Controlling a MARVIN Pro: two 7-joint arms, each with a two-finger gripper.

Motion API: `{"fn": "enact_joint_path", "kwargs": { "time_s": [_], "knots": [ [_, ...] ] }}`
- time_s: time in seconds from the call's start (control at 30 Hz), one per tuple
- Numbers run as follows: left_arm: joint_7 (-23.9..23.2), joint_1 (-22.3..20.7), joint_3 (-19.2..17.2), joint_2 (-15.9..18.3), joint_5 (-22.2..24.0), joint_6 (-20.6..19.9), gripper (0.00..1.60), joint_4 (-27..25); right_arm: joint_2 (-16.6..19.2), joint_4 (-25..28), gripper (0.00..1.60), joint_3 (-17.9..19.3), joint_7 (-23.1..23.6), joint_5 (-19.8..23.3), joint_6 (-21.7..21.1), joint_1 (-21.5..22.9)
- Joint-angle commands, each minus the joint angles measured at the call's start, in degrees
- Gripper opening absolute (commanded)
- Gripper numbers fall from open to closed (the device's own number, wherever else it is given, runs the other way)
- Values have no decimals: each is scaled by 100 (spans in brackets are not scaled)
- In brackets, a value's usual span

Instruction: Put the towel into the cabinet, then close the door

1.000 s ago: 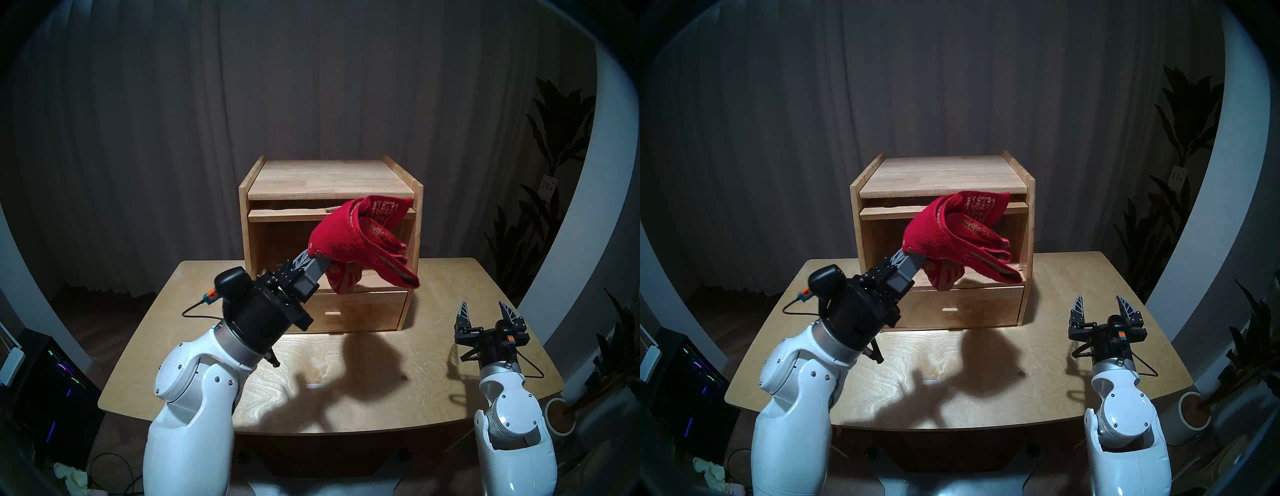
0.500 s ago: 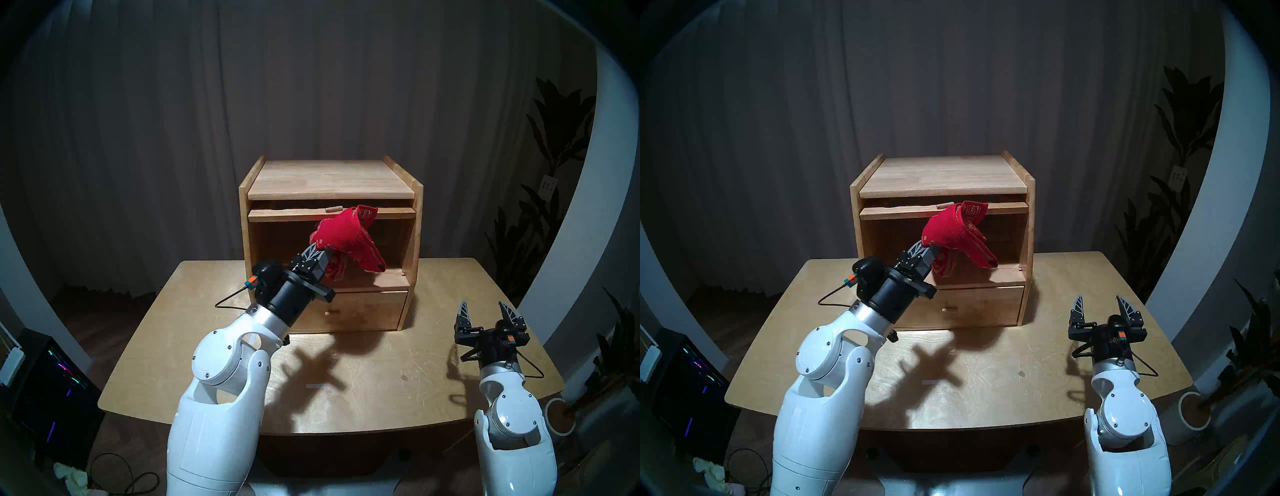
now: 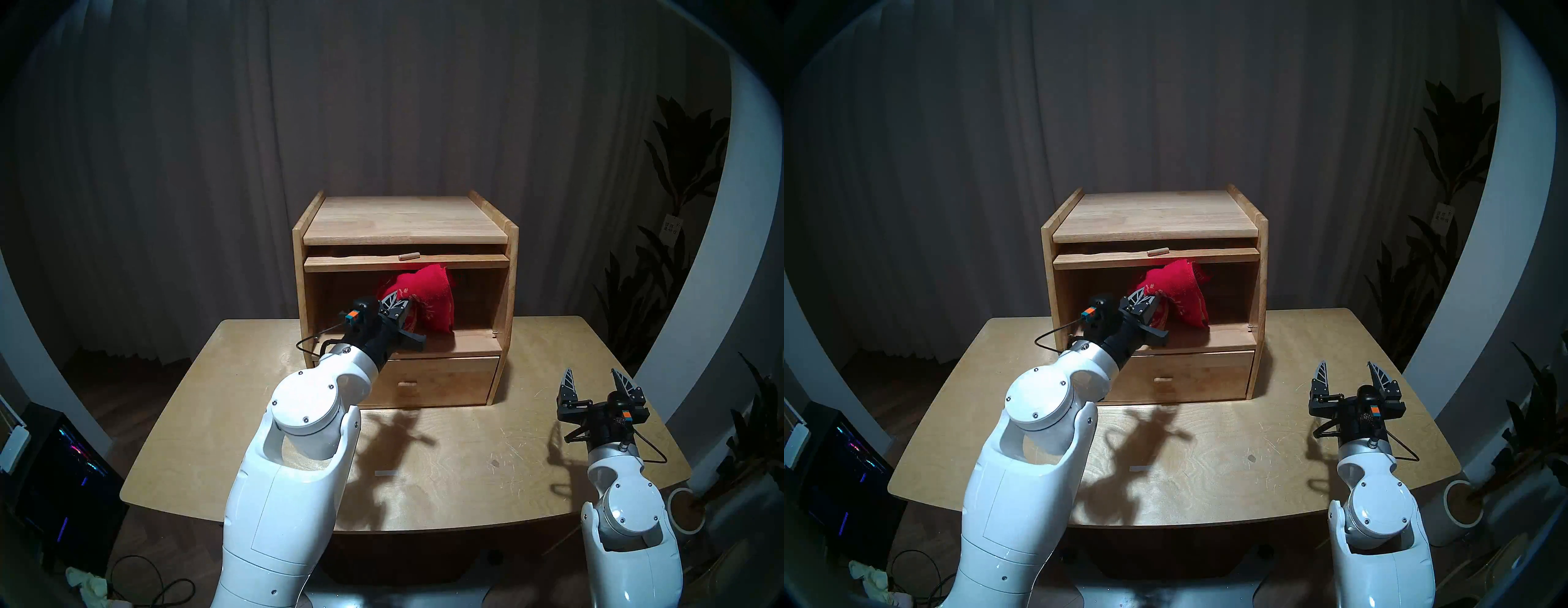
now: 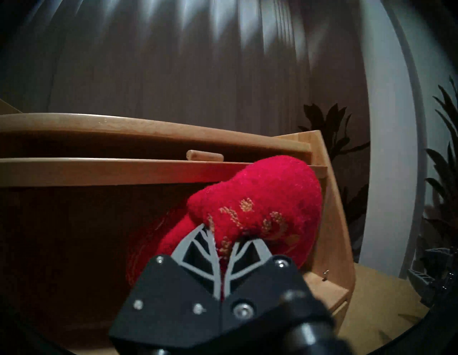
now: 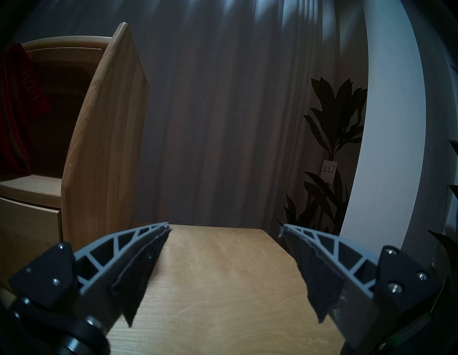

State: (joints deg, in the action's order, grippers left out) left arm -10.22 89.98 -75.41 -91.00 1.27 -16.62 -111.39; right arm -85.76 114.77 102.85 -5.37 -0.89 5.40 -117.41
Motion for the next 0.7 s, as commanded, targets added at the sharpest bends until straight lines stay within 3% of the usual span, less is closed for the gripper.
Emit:
{"fn": "enact_joint_path", "kwargs": {
  "time_s": [0.0, 0.1, 0.17, 0.37, 0.57, 0.67],
  "knots": [
    [673, -313, 69, -58, 435, -684, 0, 45, -2, 187, 160, -2, -4, -18, 34, -37],
    [996, -265, 120, -38, 826, -1024, 0, 203, -5, 197, 160, -2, -3, -20, 30, -45],
    [1209, -278, 133, -40, 1140, -859, 0, 347, -6, 201, 160, -1, -3, -22, 29, -48],
    [1853, -568, 184, -118, 1508, -444, 0, 629, -8, 206, 160, -1, -2, -23, 26, -53],
    [2369, -693, 313, -143, 1443, -496, 0, 493, -10, 211, 160, 0, -1, -25, 24, -56],
    [2510, -688, 385, -125, 1081, -673, 0, 476, -12, 216, 160, 1, 0, -27, 22, -59]
  ]
}}
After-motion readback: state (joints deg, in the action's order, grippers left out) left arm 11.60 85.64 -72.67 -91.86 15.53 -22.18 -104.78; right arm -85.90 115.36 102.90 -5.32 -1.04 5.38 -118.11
